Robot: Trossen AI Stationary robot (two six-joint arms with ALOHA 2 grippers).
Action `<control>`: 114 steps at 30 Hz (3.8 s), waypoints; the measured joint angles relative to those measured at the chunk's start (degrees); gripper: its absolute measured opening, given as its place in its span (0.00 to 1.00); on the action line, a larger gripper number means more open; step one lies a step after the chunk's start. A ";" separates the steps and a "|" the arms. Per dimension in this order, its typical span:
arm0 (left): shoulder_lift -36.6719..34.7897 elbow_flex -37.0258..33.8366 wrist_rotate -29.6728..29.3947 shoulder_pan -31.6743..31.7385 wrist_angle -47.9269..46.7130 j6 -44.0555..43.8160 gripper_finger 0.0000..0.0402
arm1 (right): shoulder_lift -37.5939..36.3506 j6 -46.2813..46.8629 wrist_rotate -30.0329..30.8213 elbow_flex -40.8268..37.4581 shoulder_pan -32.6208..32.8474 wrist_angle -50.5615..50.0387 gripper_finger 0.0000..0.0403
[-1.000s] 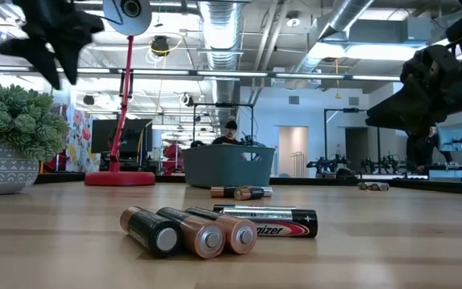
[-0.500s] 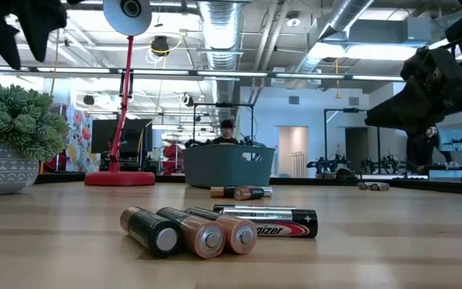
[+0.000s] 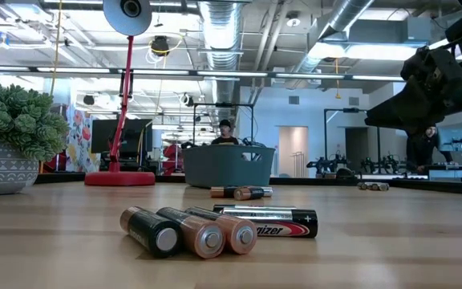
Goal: Sort batteries
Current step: Move the green bin into the top left of the table
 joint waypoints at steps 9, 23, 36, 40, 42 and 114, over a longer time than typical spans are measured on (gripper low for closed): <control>6.18 0.74 10.23 -2.06 -0.71 21.85 0.38 | 0.02 0.07 -0.02 -0.02 0.00 -0.07 0.29; 13.66 -1.93 10.29 -4.69 -0.35 63.98 0.38 | 0.02 12.81 -0.04 -0.02 0.13 -0.11 0.29; -0.30 -21.44 8.69 -8.89 13.08 59.73 0.38 | 0.02 20.25 -0.02 0.92 0.15 0.85 0.29; -4.12 -27.16 8.70 -8.88 16.92 62.09 0.38 | 0.00 22.30 -0.02 0.95 0.15 0.95 0.29; -5.74 -29.71 8.70 -8.89 20.53 64.61 0.38 | 0.02 22.38 -0.03 0.96 0.15 0.88 0.29; 14.44 3.86 17.97 78.42 3.93 127.53 0.00 | 15.43 18.93 -5.27 11.48 -6.08 2.28 0.29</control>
